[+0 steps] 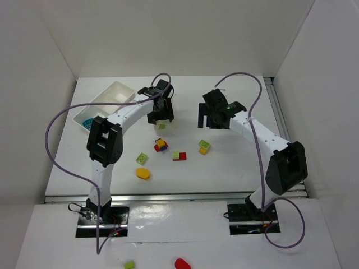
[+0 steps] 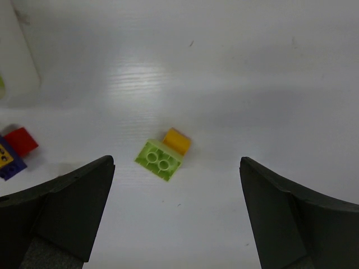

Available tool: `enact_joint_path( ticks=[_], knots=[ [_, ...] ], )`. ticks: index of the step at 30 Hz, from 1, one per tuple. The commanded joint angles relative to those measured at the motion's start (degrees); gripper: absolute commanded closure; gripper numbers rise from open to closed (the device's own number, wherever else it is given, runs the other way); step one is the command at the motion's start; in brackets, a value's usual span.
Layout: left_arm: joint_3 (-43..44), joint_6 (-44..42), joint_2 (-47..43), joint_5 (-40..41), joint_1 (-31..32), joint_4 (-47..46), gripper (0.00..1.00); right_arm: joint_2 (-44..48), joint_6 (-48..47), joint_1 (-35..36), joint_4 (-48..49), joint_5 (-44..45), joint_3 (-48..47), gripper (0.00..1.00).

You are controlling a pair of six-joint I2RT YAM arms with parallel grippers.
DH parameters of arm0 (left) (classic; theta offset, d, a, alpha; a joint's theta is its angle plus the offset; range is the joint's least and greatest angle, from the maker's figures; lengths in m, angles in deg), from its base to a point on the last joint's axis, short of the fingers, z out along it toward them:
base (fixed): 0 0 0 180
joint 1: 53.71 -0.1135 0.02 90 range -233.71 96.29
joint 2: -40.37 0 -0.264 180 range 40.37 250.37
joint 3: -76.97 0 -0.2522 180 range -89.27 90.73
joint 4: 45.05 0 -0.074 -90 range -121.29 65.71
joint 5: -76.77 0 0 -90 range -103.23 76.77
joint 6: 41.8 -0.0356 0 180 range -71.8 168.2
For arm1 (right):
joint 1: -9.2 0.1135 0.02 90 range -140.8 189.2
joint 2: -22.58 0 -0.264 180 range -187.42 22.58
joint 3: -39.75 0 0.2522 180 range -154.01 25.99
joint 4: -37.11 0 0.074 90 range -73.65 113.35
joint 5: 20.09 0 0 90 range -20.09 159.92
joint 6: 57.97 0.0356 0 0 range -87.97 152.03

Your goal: Sort the legos into containers by color

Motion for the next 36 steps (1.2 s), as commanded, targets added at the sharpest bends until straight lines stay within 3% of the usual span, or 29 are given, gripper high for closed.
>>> enact_joint_path(
  ticks=[1,4,8,10,13,16,23,35,36],
  knots=[
    [2.1,-1.8,-1.3,-1.0,-0.1,0.1,0.19,2.3,2.4,3.2,2.4,-4.3,1.3,0.0],
    [1.4,-3.1,-4.8,-0.4,-0.1,2.4,0.18,2.3,4.1,5.1,3.3,-5.4,2.8,0.0],
    [-8.8,-8.1,-14.7,0.9,-0.1,1.1,0.2,1.7,5.6,6.4,2.1,-1.6,2.8,0.0],
    [-17.2,-10.1,-20.0,0.9,-0.1,0.6,0.15,1.7,5.6,6.4,1.4,0.0,2.8,0.0],
    [-27.7,-11.5,-23.9,0.9,-0.1,-0.1,0.0,1.1,5.0,6.4,1.4,1.3,1.5,0.0],
    [-35.0,-10.8,-26.1,-1.4,-0.1,-2.4,0.0,-0.3,4.4,6.4,1.4,1.8,0.3,0.0],
    [-40.2,-6.5,-24.4,0.2,0.4,-3.1,0.06,-1.6,4.4,6.4,0.2,2.3,-0.9,0.0],
    [-40.2,-7.0,-19.7,3.3,0.4,-4.2,0.37,-2.1,4.4,6.4,-0.3,4.0,-0.9,0.0],
    [-39.6,-7.0,-19.2,4.0,0.4,-3.6,0.49,-2.1,4.4,6.4,-0.3,4.0,-0.9,0.0]
  ],
)
